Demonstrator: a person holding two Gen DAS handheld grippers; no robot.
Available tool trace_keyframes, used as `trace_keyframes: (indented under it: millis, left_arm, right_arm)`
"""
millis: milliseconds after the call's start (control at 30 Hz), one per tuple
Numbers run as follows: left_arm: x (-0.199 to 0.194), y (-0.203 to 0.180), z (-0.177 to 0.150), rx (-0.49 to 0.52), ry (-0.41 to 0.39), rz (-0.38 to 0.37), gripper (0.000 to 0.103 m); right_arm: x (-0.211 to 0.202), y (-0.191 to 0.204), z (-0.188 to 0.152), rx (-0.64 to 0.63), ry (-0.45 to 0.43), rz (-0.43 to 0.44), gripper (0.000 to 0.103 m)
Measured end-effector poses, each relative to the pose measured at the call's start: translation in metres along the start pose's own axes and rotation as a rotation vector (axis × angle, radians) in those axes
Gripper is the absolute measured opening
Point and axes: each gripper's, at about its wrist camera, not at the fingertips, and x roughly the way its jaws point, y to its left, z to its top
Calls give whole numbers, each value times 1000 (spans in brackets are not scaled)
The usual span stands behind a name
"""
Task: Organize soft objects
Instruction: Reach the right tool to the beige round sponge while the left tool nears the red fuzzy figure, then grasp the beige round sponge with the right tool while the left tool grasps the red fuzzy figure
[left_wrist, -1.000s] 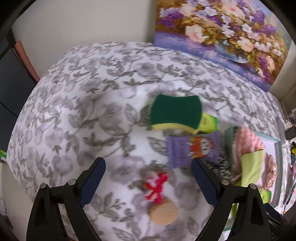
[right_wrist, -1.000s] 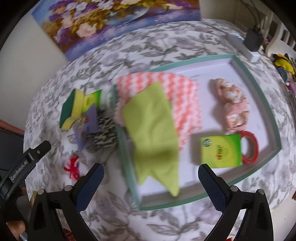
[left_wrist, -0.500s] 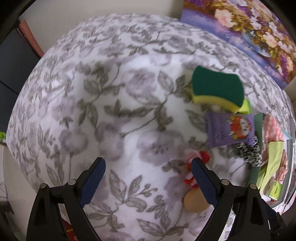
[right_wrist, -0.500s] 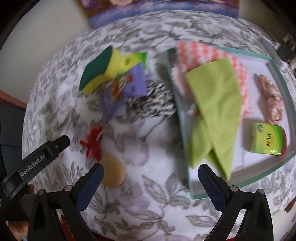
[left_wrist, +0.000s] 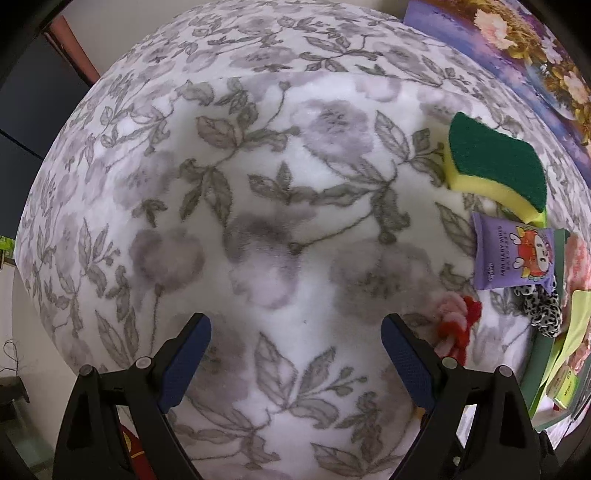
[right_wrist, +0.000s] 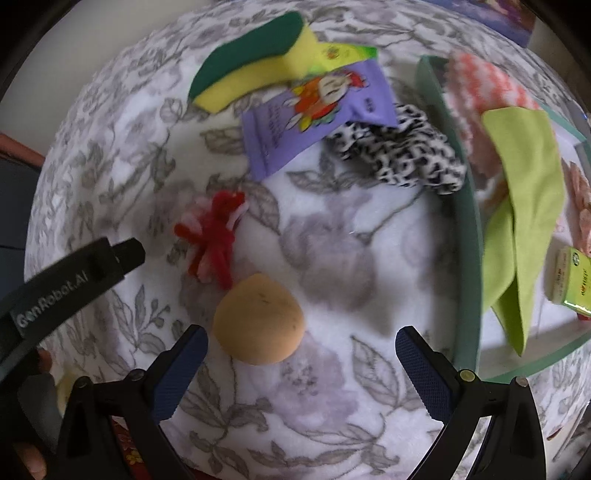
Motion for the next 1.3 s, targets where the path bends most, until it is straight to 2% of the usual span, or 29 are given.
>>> trace_keyframes:
  millis: [200,300,400,467,733,1000,1300]
  left_arm:
    - [6,8,6,2,7,-8,94]
    - [10,8,13,9,3,-13,94]
    - [14,9,18,10,-1,-11,94]
    - [13,9,21,7,-6,-13,94]
    - [5,6,27,9,-16,-30,94]
    - [-7,0,28,6,-31,-53,94]
    - [-16,-22,23,33,-35,-89,94]
  right_arm:
    - [16,18,1,-30,12,-40,102]
    - [20,29,0,-45,1,-50,98]
    - [24,45,4,-53,-9,-65,89]
    - [19,44,7,-52,-17,-65,80]
    - [6,32,8,-53,-23,-52,55]
    - [-9,-1,14,-32,-21,-15,55]
    - [-28,-40,21,7,-52,-23,55]
